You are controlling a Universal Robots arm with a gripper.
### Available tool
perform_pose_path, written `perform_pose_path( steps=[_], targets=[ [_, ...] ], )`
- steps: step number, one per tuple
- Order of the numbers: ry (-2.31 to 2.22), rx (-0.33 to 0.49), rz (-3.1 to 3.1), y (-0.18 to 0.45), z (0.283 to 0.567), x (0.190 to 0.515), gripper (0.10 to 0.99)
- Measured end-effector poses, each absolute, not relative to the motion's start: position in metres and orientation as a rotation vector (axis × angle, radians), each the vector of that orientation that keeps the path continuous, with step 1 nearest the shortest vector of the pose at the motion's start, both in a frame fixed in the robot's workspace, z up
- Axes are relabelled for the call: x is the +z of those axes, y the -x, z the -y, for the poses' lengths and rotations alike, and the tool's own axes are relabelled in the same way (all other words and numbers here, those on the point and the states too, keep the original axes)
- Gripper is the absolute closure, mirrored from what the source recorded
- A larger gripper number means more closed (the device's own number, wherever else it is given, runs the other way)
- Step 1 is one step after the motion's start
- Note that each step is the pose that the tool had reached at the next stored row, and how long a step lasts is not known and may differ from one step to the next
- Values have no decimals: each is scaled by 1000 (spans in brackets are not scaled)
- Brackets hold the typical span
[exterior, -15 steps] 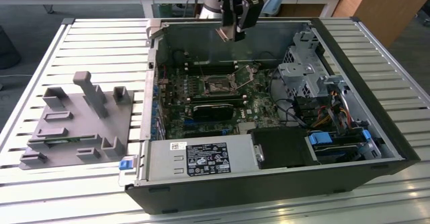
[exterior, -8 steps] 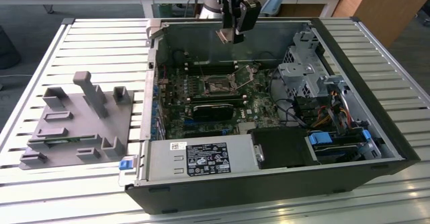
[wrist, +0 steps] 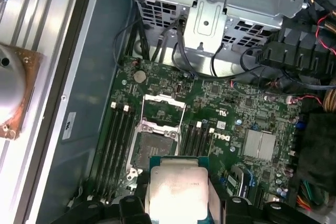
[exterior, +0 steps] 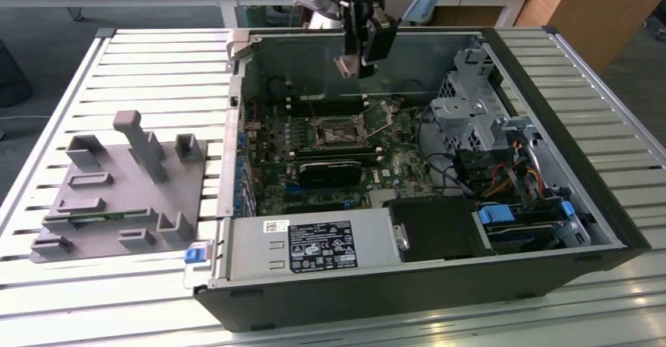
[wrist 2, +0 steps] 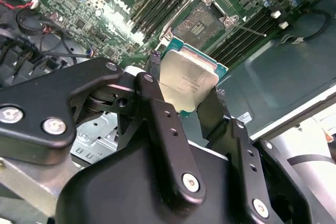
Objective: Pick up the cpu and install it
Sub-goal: 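Place the cpu into insertion slot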
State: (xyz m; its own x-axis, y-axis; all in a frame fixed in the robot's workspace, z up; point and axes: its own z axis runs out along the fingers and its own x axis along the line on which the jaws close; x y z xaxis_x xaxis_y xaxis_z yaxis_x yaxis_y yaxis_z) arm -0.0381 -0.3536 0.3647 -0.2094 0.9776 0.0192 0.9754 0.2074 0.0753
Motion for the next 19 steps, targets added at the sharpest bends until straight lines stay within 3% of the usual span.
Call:
perform_pose_path(
  steps=[19],
  targets=[
    [-1994, 108, -2383, 38, 353, 348, 553]
  ],
)
